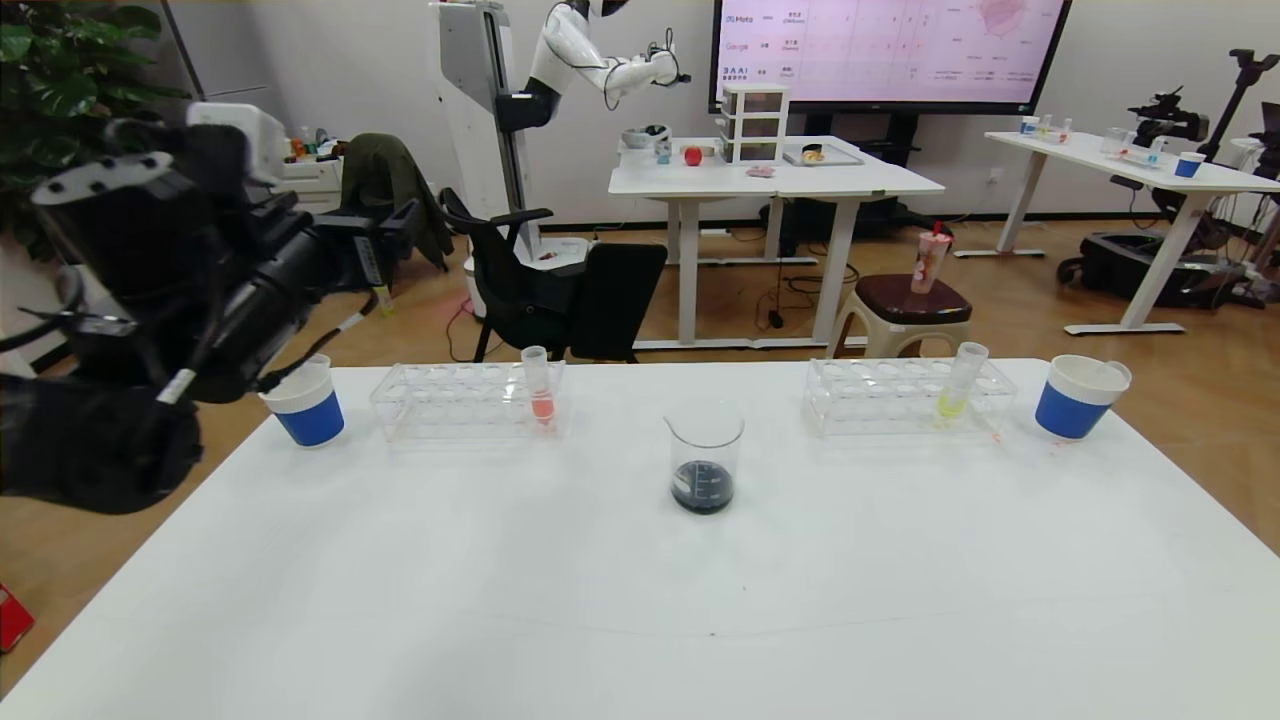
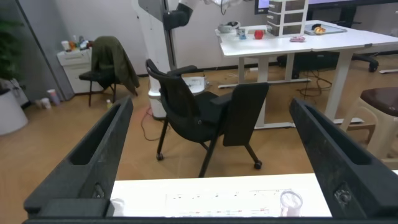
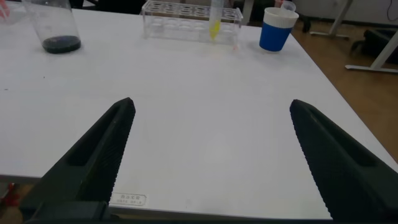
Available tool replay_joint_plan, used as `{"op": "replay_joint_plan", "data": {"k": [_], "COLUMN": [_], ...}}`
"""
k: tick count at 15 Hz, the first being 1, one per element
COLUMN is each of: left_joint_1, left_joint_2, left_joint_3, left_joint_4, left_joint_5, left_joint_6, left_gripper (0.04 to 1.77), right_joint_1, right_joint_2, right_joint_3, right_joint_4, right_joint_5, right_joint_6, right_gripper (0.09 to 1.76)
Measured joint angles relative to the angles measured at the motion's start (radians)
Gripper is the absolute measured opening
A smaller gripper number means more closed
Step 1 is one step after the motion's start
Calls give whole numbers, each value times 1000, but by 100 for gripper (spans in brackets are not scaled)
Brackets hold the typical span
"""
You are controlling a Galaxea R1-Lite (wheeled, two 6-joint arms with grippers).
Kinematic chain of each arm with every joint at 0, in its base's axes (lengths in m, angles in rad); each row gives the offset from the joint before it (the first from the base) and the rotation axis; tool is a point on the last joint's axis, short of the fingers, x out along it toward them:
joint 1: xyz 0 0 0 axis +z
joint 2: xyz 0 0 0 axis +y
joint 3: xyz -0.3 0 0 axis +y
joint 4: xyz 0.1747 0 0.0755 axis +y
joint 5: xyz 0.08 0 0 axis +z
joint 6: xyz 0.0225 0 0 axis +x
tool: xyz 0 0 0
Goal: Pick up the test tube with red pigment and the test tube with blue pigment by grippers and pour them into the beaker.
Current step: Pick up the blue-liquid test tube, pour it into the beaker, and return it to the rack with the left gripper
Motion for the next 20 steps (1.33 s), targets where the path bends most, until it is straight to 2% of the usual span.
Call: {"op": "replay_joint_plan", "data": {"k": [3, 6, 9, 11, 13, 14, 16, 20], "left_joint_1": [-4, -3, -2, -2, 3, 8, 16, 35], "left_joint_2": [-268, -562, -872, -1074, -1250, -1314, -1388, -1438], "left_joint_3": [167, 315, 387, 399, 402, 402, 405, 392], "left_joint_4": [86, 253, 559, 799, 981, 1028, 1006, 1004], "left_joint_5": [9, 40, 85, 107, 121, 148, 213, 203], "left_joint_6": [74, 139, 180, 202, 219, 229, 237, 297], "left_gripper": [175, 175, 175, 175, 175, 175, 175, 175], "right_joint_1": [0, 0, 0, 0, 0, 0, 0, 0], "right_joint_2": [0, 0, 0, 0, 0, 0, 0, 0], "right_joint_3": [0, 0, 0, 0, 0, 0, 0, 0], "right_joint_4": [0, 0, 0, 0, 0, 0, 0, 0], "right_joint_5": [0, 0, 0, 0, 0, 0, 0, -1], "right_joint_6": [0, 0, 0, 0, 0, 0, 0, 0], "right_gripper": [174, 174, 174, 174, 174, 174, 174, 174]}}
